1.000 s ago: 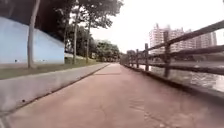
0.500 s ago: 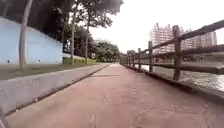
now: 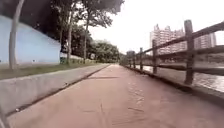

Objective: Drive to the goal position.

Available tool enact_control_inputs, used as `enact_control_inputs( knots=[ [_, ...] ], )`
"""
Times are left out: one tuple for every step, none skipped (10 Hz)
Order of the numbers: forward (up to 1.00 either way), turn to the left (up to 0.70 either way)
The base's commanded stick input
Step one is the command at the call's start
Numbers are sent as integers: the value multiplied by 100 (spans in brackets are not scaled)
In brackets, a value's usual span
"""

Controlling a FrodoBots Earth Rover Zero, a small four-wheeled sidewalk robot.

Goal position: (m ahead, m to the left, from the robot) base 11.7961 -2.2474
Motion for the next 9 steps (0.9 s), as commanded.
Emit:
enact_control_inputs(
  knots=[
    [97,0],
    [97,0],
    [97,0],
    [97,0],
    [97,0],
    [97,0],
    [97,0],
    [97,0],
    [97,0]
  ],
)
